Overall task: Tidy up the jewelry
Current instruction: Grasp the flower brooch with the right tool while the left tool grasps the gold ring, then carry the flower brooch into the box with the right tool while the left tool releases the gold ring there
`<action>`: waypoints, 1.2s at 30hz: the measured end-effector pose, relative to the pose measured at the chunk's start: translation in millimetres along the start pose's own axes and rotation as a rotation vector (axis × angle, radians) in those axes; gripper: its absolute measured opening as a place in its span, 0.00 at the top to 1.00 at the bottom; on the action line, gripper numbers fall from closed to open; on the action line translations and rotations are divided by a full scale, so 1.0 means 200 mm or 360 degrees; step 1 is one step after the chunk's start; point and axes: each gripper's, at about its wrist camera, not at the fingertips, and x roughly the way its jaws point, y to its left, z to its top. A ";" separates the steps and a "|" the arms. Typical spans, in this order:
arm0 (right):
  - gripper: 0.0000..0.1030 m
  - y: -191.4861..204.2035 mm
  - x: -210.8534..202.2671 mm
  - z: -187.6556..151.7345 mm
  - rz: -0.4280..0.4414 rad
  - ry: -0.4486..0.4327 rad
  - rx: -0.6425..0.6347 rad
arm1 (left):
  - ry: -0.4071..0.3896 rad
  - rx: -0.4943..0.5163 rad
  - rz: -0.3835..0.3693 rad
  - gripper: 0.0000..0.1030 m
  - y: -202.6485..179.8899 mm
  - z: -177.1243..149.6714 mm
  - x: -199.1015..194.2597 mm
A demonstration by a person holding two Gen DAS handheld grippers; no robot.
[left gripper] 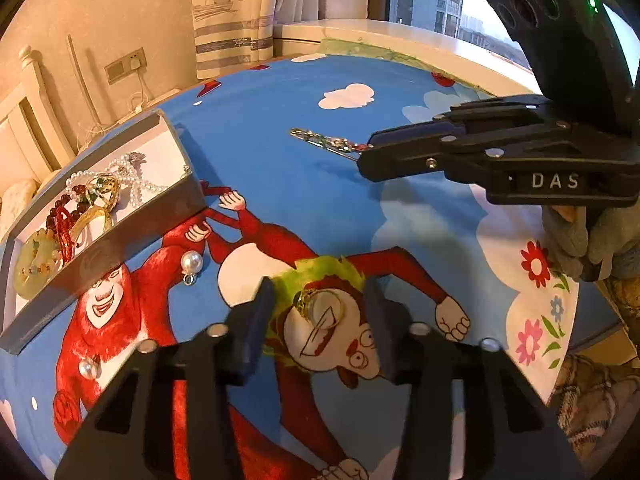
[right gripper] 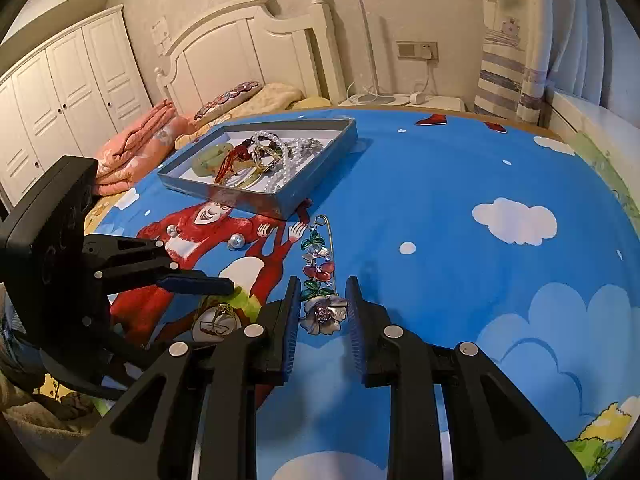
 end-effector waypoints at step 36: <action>0.77 0.34 0.20 0.30 0.0092 -0.0028 -0.0230 | -0.0185 -0.0305 0.0228 0.76 0.55 -0.13 -0.42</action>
